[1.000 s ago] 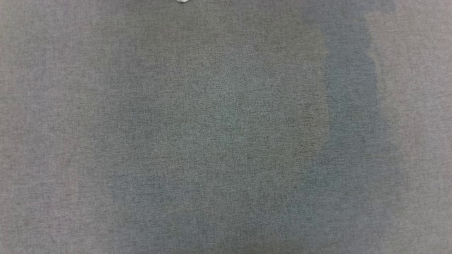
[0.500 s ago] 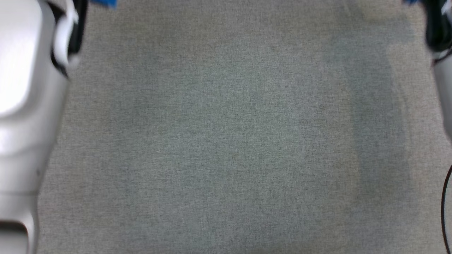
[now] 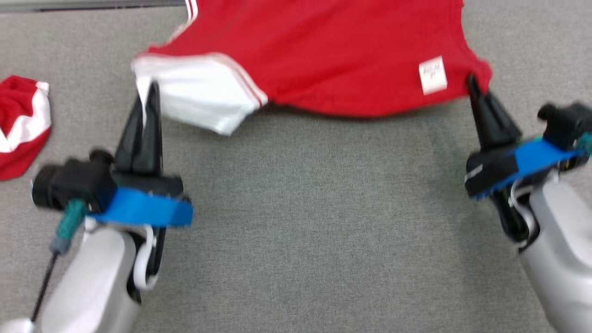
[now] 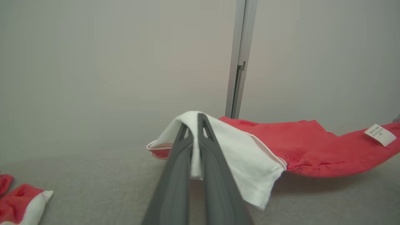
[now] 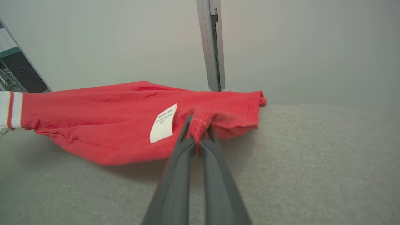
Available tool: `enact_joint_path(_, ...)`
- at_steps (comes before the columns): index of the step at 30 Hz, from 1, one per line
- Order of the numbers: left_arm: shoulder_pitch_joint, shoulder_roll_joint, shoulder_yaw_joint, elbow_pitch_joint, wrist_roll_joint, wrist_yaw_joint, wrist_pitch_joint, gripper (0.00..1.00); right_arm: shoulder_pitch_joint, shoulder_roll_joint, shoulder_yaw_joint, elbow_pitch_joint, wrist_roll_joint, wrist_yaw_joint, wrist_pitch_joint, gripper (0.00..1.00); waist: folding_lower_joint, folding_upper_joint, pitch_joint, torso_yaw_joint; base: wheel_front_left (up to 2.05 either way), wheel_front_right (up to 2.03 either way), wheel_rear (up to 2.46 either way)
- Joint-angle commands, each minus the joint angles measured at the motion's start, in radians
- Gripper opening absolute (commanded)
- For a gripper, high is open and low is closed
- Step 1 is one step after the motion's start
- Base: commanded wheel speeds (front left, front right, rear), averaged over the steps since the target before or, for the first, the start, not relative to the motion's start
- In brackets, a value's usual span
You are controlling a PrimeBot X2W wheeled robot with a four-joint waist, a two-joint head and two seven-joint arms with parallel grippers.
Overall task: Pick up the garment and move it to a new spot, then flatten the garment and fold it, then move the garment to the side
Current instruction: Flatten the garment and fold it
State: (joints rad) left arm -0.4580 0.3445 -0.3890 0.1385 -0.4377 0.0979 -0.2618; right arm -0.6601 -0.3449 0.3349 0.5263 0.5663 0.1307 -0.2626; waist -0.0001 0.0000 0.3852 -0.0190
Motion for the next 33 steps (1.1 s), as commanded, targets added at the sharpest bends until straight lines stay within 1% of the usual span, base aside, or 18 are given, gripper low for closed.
enact_joint_path(1,0.024,0.001,0.009,-0.009,0.006,0.006,-0.004,0.0,0.031,-0.001,-0.003,-0.008,0.008,0.0,-0.003,0.0,0.0001,0.0,-0.021,-0.013,0.0,0.0,0.0)
enact_joint_path(3,0.103,-0.012,0.007,-0.024,0.006,0.006,-0.004,0.0,0.095,0.003,-0.014,-0.017,0.023,0.0,-0.003,0.0,0.0001,0.0,-0.051,-0.012,0.0,0.0,0.0)
enact_joint_path(9,0.302,-0.049,0.022,-0.069,0.004,0.028,-0.004,0.0,0.272,0.02,-0.068,-0.036,0.053,0.0,-0.003,0.0,0.0001,0.0,-0.129,-0.009,0.0,0.0,0.0)
enact_joint_path(12,0.385,-0.059,0.034,-0.09,0.013,0.045,-0.004,0.0,0.356,0.031,-0.094,-0.048,0.057,0.0,-0.003,0.0,0.0001,0.0,-0.163,-0.008,0.0,0.0,0.0)
enact_joint_path(17,0.509,-0.078,0.04,-0.117,0.01,0.054,-0.004,0.0,0.474,0.038,-0.129,-0.085,0.035,0.0,0.002,0.0,0.0001,0.0,-0.198,-0.003,0.0,0.0,0.0)
enact_joint_path(22,0.589,-0.093,0.037,-0.139,0.003,0.056,-0.004,0.0,0.59,0.052,-0.177,-0.145,0.01,0.0,0.026,0.0,0.0001,0.0,-0.226,0.016,0.0,0.0,0.0)
enact_joint_path(25,0.621,-0.092,0.027,-0.134,0.008,0.052,-0.004,0.0,0.666,0.071,-0.213,-0.194,-0.011,0.0,0.05,0.0,0.0001,0.0,-0.238,0.026,0.0,0.0,0.0)
enact_joint_path(30,0.656,-0.096,0.008,-0.139,0.003,0.046,-0.002,0.0,0.77,0.1,-0.264,-0.296,-0.045,0.0,0.112,0.0,0.0001,0.0,-0.25,0.036,0.0,0.0,0.0)
enact_joint_path(33,0.648,-0.089,0.002,-0.135,0.009,0.042,0.003,0.0,0.799,0.111,-0.283,-0.335,-0.063,0.0,0.162,0.0,0.0001,0.0,-0.248,0.037,0.0,0.0,0.0)
